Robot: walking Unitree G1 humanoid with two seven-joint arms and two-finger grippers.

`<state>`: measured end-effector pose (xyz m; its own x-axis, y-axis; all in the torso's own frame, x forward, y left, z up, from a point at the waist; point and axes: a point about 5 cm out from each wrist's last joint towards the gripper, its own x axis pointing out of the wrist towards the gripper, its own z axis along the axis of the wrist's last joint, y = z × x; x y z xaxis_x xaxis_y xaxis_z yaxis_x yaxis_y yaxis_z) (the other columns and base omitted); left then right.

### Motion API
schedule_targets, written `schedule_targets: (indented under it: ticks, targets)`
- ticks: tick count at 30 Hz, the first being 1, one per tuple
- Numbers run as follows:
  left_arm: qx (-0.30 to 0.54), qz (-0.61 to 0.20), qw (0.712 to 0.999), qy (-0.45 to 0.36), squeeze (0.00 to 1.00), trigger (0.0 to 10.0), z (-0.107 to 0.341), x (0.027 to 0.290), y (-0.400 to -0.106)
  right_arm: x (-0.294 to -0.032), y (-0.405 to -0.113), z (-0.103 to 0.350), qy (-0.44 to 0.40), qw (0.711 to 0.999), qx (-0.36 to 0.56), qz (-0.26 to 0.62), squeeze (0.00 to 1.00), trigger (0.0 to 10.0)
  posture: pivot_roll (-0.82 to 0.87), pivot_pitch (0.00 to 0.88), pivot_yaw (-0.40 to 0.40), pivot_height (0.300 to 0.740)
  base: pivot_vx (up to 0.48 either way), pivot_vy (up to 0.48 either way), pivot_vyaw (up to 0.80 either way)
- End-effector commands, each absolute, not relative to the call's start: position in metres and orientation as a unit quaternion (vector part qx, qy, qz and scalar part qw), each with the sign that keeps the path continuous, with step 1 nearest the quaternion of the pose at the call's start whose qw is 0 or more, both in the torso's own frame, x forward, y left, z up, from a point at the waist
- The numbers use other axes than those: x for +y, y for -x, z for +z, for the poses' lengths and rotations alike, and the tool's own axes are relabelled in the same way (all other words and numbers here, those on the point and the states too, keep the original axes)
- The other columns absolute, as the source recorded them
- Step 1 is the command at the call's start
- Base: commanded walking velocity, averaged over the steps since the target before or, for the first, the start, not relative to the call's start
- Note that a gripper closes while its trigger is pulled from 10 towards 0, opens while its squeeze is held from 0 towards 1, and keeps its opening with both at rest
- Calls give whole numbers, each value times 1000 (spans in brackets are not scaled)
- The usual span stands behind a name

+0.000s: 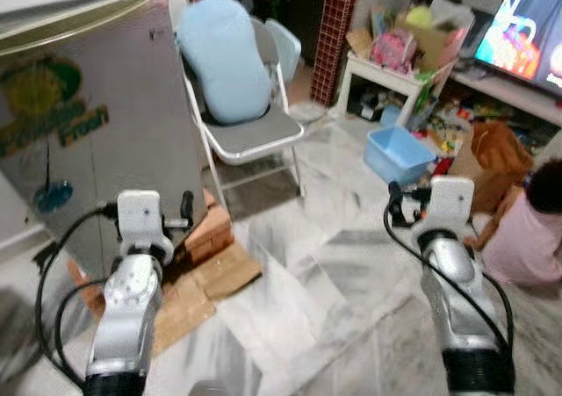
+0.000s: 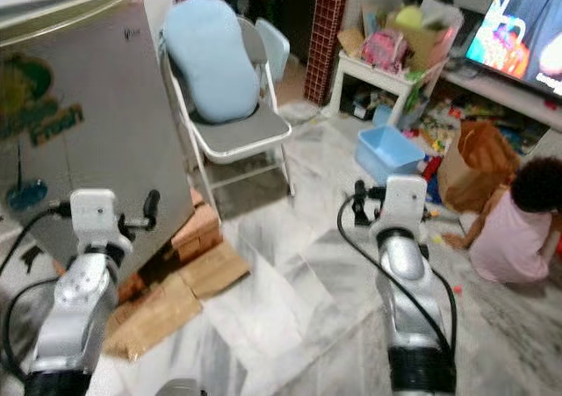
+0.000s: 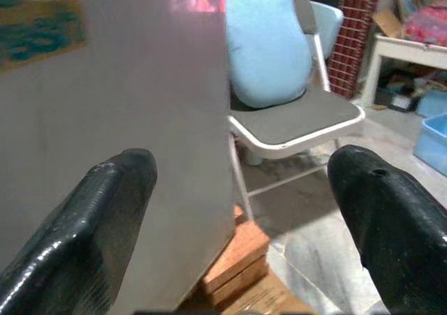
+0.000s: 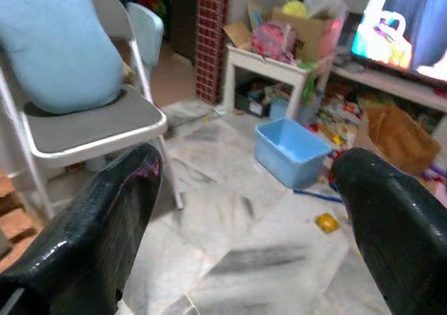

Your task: Restocking fridge

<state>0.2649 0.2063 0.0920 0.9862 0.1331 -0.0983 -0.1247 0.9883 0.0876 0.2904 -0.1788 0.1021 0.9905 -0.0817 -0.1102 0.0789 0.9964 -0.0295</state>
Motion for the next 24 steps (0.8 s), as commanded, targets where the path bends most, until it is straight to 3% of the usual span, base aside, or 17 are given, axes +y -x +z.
schedule_targets:
  ticks: [1,13,24]
  targets:
    - [48,42,997,-36,0,10000,94,191,-267,-191,-291,107,20,997,47,-58,0,10000,25,0,-45,740,0,0,0]
    - [50,35,997,-38,0,10000,93,189,-266,-191,-291,109,15,997,41,-61,0,10000,26,0,-45,740,0,0,0]
    - [68,29,996,-57,0,10000,84,191,-245,-196,-288,106,24,996,51,-65,0,10000,36,0,-59,740,0,0,0]
